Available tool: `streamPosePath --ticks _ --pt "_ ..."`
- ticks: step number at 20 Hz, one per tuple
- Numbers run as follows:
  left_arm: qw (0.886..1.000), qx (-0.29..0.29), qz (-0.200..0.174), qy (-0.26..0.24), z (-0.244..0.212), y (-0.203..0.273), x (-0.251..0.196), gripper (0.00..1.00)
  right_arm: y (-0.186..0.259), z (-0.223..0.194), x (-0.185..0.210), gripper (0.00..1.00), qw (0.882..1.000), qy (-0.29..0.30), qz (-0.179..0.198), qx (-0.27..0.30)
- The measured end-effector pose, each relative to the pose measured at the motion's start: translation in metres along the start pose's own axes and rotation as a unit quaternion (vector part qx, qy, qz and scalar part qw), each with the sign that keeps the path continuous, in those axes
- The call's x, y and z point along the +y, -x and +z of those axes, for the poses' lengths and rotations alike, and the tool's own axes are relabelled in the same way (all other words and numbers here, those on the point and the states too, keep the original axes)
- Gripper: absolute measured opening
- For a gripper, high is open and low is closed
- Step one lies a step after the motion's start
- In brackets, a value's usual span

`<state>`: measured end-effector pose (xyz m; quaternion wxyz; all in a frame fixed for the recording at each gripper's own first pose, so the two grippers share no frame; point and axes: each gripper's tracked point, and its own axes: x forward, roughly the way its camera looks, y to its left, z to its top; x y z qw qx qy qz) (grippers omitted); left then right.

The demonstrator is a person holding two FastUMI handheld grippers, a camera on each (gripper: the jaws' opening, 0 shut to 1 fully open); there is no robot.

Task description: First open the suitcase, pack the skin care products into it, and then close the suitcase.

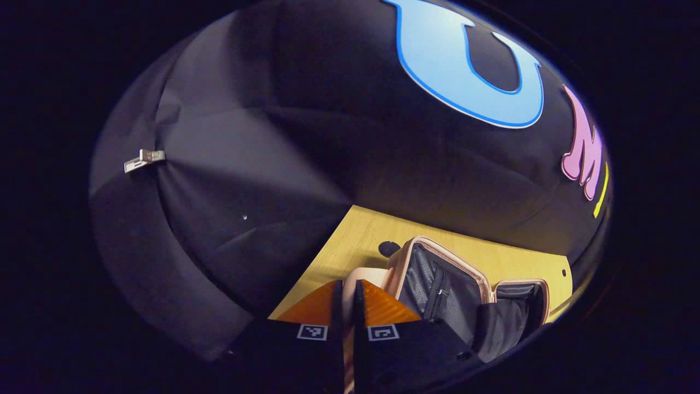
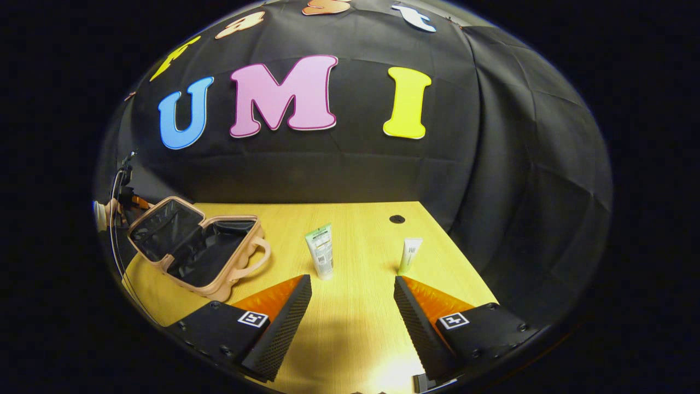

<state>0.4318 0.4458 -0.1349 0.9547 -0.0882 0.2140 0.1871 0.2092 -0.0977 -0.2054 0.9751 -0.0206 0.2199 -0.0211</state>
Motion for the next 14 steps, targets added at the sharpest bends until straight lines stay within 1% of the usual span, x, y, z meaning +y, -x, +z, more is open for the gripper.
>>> streamPosePath --ticks 1,2,3,4,5,6,8,9,11,13,14 --pt "1.000 0.005 0.008 -0.004 -0.012 -0.011 0.007 0.10 -0.002 -0.005 0.001 0.96 1.000 0.001 -0.003 0.005" --pt "0.999 0.015 0.031 -0.018 -0.021 -0.017 0.012 0.18 -0.002 -0.007 0.003 0.96 1.000 0.003 -0.003 0.005" --pt "0.998 0.014 0.056 -0.038 -0.022 -0.018 0.012 0.20 -0.003 -0.005 0.002 0.97 1.000 0.006 -0.007 0.000" --pt "0.997 0.000 0.063 -0.052 -0.015 -0.015 0.008 0.25 -0.004 -0.001 0.001 0.97 1.000 0.007 -0.010 -0.006" --pt "0.996 -0.016 0.056 -0.064 -0.006 -0.009 -0.003 0.25 -0.004 0.002 0.001 0.96 1.000 0.007 -0.012 -0.012" --pt "0.996 -0.037 0.040 -0.069 0.008 0.006 -0.019 0.35 -0.004 0.004 -0.002 0.96 1.000 0.005 -0.015 -0.015" --pt "0.994 -0.086 0.006 -0.071 0.032 0.039 -0.053 0.84 -0.004 0.008 -0.007 0.96 1.000 0.005 -0.020 -0.021" --pt "0.991 -0.111 -0.008 -0.068 0.044 0.062 -0.074 1.00 -0.004 0.011 -0.013 0.96 0.999 0.003 -0.022 -0.023" --pt "0.984 -0.165 -0.021 -0.066 0.067 0.109 -0.105 0.99 -0.004 0.021 -0.020 0.97 0.999 -0.006 -0.025 -0.033" --pt "0.976 -0.208 -0.031 -0.063 0.083 0.160 -0.138 0.98 -0.005 0.030 -0.027 0.97 0.999 -0.008 -0.026 -0.041" --pt "0.973 -0.219 -0.043 -0.060 0.087 0.182 -0.160 0.98 -0.005 0.033 -0.029 0.97 0.999 -0.010 -0.023 -0.043"
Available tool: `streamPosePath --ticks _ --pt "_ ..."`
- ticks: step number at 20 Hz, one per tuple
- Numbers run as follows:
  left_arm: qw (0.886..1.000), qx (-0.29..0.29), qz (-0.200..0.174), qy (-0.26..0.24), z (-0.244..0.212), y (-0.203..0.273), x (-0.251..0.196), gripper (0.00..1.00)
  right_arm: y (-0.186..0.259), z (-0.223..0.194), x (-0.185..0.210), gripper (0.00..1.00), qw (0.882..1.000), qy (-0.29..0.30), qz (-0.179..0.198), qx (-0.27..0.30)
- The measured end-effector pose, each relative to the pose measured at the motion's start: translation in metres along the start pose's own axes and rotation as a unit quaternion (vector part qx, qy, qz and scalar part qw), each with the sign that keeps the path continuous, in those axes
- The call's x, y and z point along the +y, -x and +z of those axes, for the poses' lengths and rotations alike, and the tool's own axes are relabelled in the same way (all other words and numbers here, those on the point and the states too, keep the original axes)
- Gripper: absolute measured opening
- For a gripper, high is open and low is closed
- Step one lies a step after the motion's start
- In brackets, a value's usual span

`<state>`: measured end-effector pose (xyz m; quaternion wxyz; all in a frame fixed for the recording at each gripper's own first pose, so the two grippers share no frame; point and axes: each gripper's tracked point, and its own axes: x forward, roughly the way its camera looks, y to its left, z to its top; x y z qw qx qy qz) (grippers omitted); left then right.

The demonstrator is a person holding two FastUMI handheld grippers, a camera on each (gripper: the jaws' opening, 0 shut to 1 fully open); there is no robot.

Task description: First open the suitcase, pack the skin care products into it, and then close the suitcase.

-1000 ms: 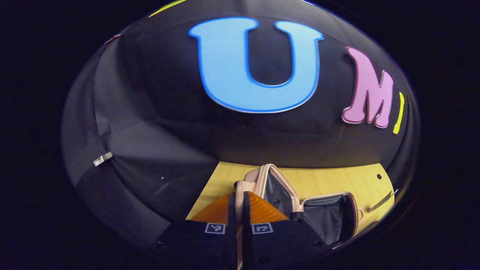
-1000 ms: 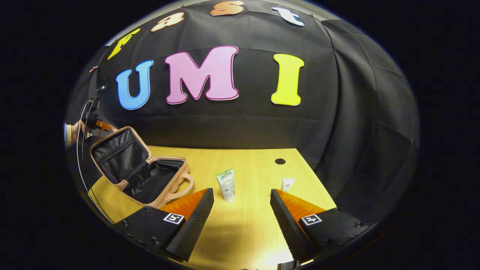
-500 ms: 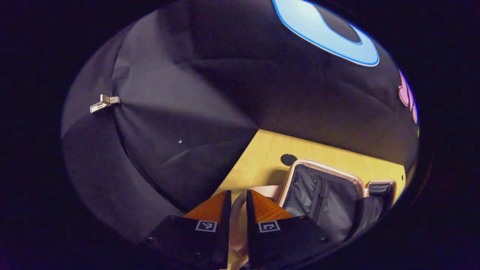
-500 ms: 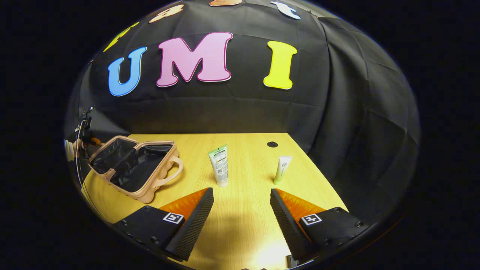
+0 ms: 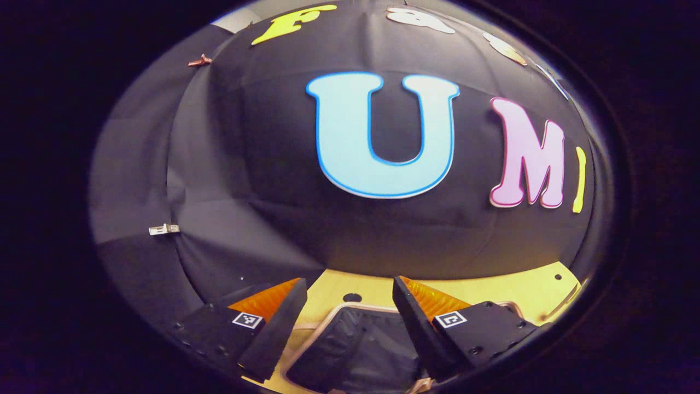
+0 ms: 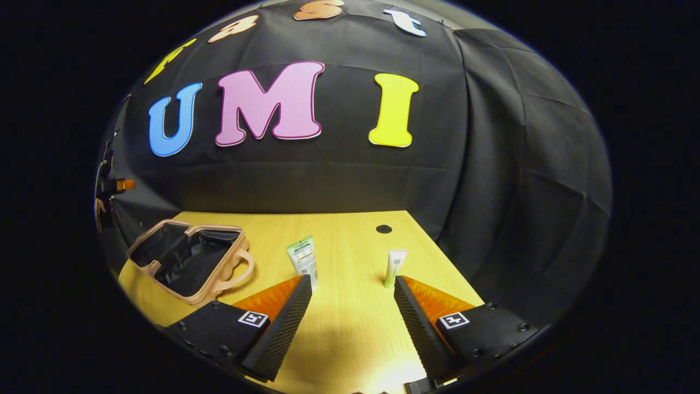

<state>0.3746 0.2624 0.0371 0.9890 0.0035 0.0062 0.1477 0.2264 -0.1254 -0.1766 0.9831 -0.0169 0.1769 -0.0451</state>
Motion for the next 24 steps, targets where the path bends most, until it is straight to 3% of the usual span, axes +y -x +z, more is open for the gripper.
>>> streamPosePath --ticks 3,6,9,13,18,24 --pt "0.999 -0.018 -0.026 0.014 0.016 0.048 -0.082 0.97 0.001 0.009 -0.008 0.97 1.000 -0.007 0.006 -0.005" --pt "0.999 -0.004 -0.032 0.019 0.000 0.097 -0.160 0.96 0.000 0.012 -0.017 0.96 1.000 -0.016 0.010 -0.006" --pt "0.996 0.019 -0.077 0.028 -0.039 0.131 -0.242 0.96 -0.004 0.009 -0.025 0.96 0.999 -0.024 0.022 0.001" --pt "0.984 0.089 -0.151 0.034 -0.109 0.170 -0.338 0.96 -0.019 0.001 -0.039 0.96 0.999 -0.035 0.021 0.019" --pt "0.967 0.143 -0.213 -0.008 -0.181 0.178 -0.435 0.96 -0.040 -0.015 -0.050 0.96 0.998 -0.043 0.019 0.042" --pt "0.944 0.174 -0.273 -0.055 -0.251 0.142 -0.515 0.96 -0.079 -0.035 -0.064 0.97 0.998 -0.043 0.012 0.052"
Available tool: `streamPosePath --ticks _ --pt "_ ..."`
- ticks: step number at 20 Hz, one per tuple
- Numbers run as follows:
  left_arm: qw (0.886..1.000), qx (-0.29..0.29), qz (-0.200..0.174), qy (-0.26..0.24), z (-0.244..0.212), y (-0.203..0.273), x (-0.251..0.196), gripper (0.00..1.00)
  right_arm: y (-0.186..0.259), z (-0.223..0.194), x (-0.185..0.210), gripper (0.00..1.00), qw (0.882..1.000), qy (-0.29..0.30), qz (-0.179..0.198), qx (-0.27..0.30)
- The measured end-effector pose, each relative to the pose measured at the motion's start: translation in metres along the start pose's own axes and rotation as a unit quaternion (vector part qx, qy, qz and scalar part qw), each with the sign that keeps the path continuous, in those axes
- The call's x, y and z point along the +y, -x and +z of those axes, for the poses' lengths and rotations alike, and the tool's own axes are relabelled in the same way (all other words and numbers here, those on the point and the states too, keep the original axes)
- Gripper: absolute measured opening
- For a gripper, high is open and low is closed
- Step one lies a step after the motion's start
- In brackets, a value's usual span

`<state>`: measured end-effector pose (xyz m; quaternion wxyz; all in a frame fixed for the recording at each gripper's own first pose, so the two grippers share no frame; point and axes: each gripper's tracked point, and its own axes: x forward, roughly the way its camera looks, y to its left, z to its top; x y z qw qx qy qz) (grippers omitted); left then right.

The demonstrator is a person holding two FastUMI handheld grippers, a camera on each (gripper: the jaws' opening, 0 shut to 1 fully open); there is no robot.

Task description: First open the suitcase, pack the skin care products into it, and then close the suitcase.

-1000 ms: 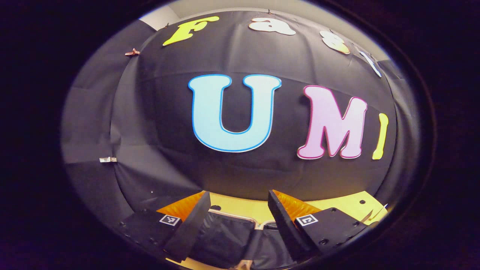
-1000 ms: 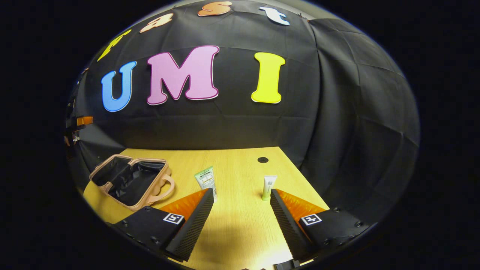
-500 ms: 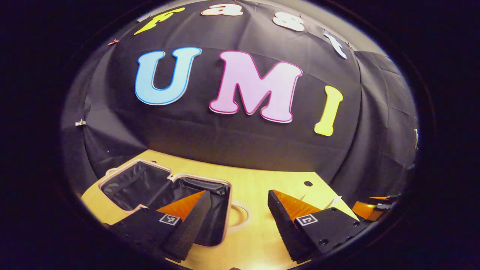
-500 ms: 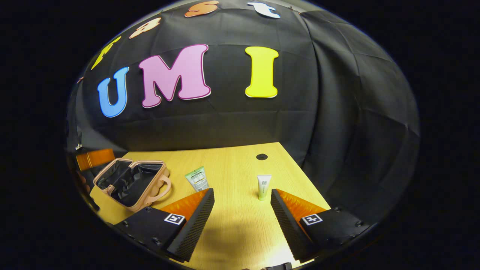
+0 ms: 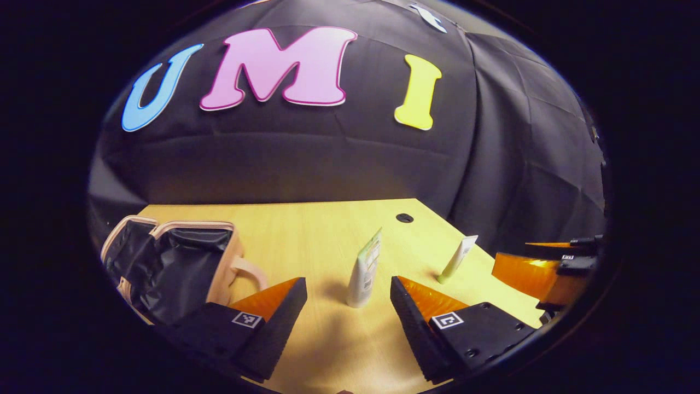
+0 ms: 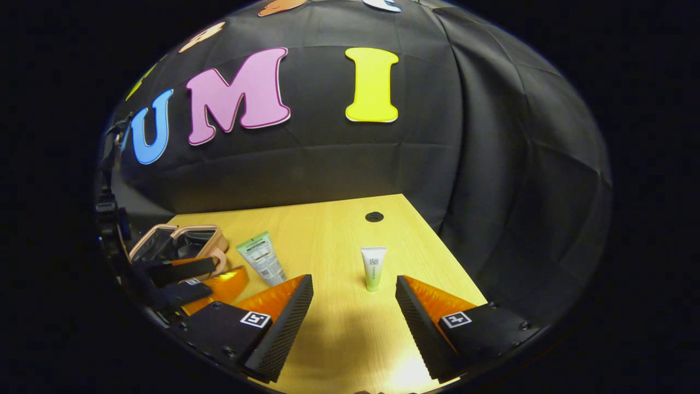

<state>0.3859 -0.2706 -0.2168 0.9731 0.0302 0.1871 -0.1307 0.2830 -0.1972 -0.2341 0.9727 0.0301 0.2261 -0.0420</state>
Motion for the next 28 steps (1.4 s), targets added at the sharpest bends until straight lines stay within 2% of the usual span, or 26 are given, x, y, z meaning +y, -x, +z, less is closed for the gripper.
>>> streamPosePath --ticks 4,8,9,11,12,16,20,22,25,28 --pt "1.000 0.024 -0.010 0.000 -0.024 -0.063 -0.013 0.96 -0.031 -0.013 -0.012 0.96 1.000 -0.009 -0.017 0.012" --pt "0.999 0.037 0.023 -0.006 -0.035 -0.100 -0.010 0.95 -0.071 -0.026 -0.014 0.97 1.000 -0.012 -0.019 0.016" --pt "0.999 0.038 0.033 -0.001 -0.036 -0.108 -0.009 0.91 -0.079 -0.028 -0.015 0.98 1.000 -0.018 -0.020 0.016" --pt "0.997 0.054 0.056 0.011 -0.045 -0.115 -0.002 0.70 -0.099 -0.035 -0.018 0.97 0.999 -0.027 -0.026 0.021" --pt "0.997 0.058 0.058 0.010 -0.047 -0.117 -0.003 0.50 -0.108 -0.038 -0.021 0.97 0.999 -0.028 -0.032 0.022" --pt "0.996 0.061 0.057 -0.013 -0.049 -0.115 0.002 0.45 -0.140 -0.042 -0.026 0.97 0.998 -0.035 -0.047 0.014" --pt "0.997 0.057 0.049 -0.009 -0.053 -0.104 0.008 0.45 -0.156 -0.049 -0.033 0.97 0.998 -0.018 -0.064 0.023" --pt "0.997 0.057 0.050 0.000 -0.055 -0.100 0.014 0.44 -0.162 -0.050 -0.039 0.76 0.997 -0.005 -0.077 0.019" --pt "0.997 0.056 0.054 -0.003 -0.057 -0.096 0.021 0.44 -0.163 -0.051 -0.037 0.41 0.998 -0.008 -0.066 0.022" --pt "0.997 0.054 0.056 -0.004 -0.059 -0.087 0.026 0.44 -0.144 -0.037 -0.020 0.38 0.999 0.021 -0.030 0.002"
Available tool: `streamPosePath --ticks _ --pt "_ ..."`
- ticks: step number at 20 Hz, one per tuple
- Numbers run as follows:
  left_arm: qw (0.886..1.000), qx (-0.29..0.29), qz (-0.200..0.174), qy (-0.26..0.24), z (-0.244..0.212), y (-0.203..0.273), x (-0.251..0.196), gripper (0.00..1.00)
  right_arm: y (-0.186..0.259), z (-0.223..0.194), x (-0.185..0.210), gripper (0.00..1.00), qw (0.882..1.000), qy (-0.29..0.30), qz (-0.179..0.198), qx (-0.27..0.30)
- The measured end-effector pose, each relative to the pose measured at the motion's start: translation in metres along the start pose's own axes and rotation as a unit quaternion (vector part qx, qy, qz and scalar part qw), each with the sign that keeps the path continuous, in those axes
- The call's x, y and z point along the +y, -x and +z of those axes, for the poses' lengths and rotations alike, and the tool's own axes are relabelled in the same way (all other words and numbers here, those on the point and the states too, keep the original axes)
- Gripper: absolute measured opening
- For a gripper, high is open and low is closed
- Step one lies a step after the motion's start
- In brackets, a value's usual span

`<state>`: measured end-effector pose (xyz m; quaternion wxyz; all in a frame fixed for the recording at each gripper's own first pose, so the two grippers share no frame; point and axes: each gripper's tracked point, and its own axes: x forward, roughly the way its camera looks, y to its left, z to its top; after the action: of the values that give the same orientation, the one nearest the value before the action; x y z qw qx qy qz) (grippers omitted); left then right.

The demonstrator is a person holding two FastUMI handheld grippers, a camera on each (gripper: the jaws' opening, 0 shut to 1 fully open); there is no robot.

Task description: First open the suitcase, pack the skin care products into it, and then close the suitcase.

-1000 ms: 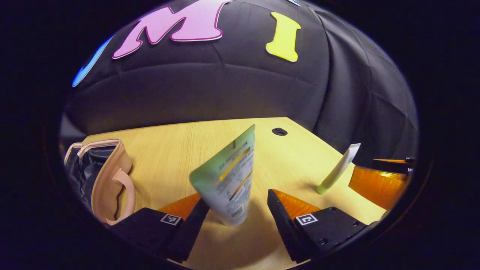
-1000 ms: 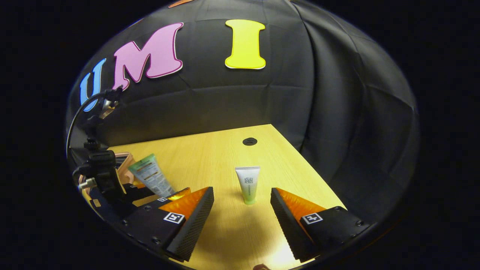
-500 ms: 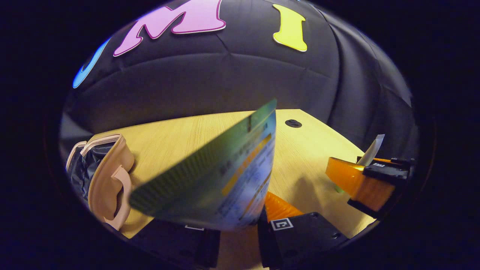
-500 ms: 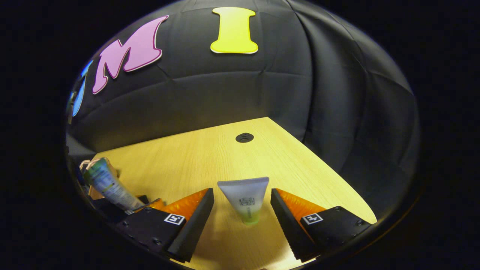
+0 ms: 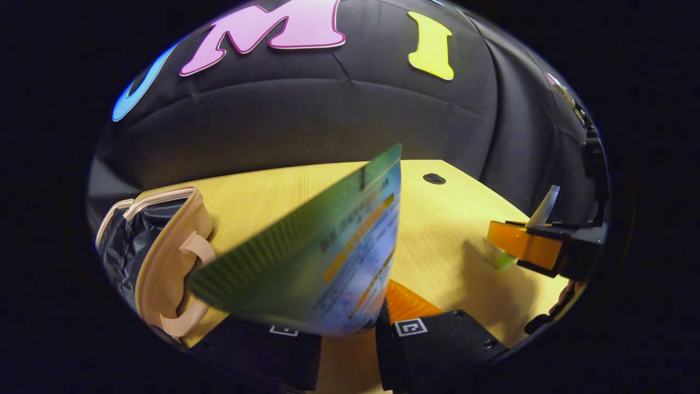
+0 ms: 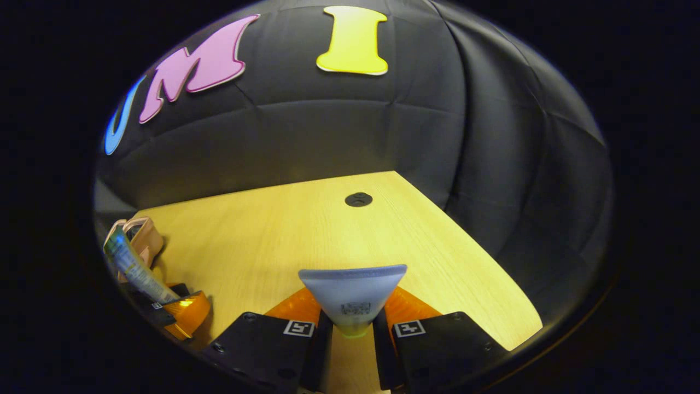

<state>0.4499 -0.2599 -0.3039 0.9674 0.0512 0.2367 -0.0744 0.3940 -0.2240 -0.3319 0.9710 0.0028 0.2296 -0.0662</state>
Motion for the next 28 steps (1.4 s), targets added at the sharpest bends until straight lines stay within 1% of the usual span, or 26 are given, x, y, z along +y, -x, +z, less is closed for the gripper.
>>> streamPosePath --ticks 1,2,5,8,11,13,15,18,19,20,21,22,23,24,25,26,27,28 --pt "1.000 0.001 -0.001 0.003 -0.003 0.003 0.002 0.44 0.009 0.008 0.004 0.31 1.000 0.018 0.007 -0.012" --pt "1.000 0.001 0.000 0.004 -0.004 0.008 0.005 0.44 0.018 0.016 0.011 0.35 0.999 0.032 0.017 -0.022" --pt "1.000 -0.019 0.002 0.016 0.007 0.031 0.017 0.43 0.057 0.034 0.034 0.35 0.997 0.037 0.049 -0.038" --pt "0.998 -0.049 0.012 0.028 0.037 0.073 0.040 0.43 0.092 0.056 0.062 0.35 0.993 0.070 0.073 -0.061" --pt "0.997 -0.065 0.035 0.035 0.066 0.124 0.081 0.43 0.125 0.078 0.094 0.35 0.989 0.070 0.109 -0.073" --pt "0.996 -0.057 0.058 0.043 0.072 0.156 0.124 0.42 0.145 0.091 0.113 0.35 0.986 0.073 0.128 -0.083" --pt "0.994 -0.045 0.087 0.046 0.075 0.171 0.176 0.43 0.162 0.103 0.137 0.35 0.980 0.071 0.159 -0.093" --pt "0.992 0.023 0.125 0.021 0.053 0.165 0.256 0.42 0.180 0.119 0.165 0.35 0.973 0.077 0.193 -0.099" --pt "0.991 0.050 0.123 0.028 0.043 0.156 0.274 0.46 0.187 0.125 0.174 0.34 0.971 0.079 0.202 -0.103" --pt "0.988 0.093 0.119 0.041 0.027 0.140 0.292 0.43 0.196 0.133 0.186 0.35 0.968 0.085 0.212 -0.108" --pt "0.981 0.141 0.126 0.048 0.010 0.131 0.302 0.43 0.203 0.135 0.194 0.35 0.965 0.089 0.220 -0.109" --pt "0.975 0.173 0.132 0.053 -0.006 0.126 0.311 0.50 0.211 0.135 0.204 0.35 0.963 0.091 0.230 -0.108" --pt "0.971 0.194 0.130 0.055 -0.016 0.122 0.310 0.46 0.218 0.135 0.214 0.35 0.960 0.091 0.240 -0.109" --pt "0.968 0.210 0.125 0.051 -0.020 0.119 0.309 0.49 0.225 0.135 0.223 0.35 0.959 0.089 0.248 -0.108" --pt "0.966 0.227 0.115 0.046 -0.024 0.111 0.308 0.46 0.231 0.131 0.232 0.35 0.957 0.087 0.258 -0.104" --pt "0.963 0.249 0.097 0.040 -0.029 0.105 0.303 0.46 0.235 0.128 0.242 0.35 0.955 0.084 0.268 -0.100" --pt "0.957 0.276 0.085 0.034 -0.043 0.103 0.303 0.48 0.239 0.125 0.250 0.35 0.953 0.084 0.276 -0.096" --pt "0.949 0.301 0.085 0.025 -0.053 0.097 0.304 0.46 0.242 0.122 0.258 0.35 0.951 0.086 0.284 -0.092"
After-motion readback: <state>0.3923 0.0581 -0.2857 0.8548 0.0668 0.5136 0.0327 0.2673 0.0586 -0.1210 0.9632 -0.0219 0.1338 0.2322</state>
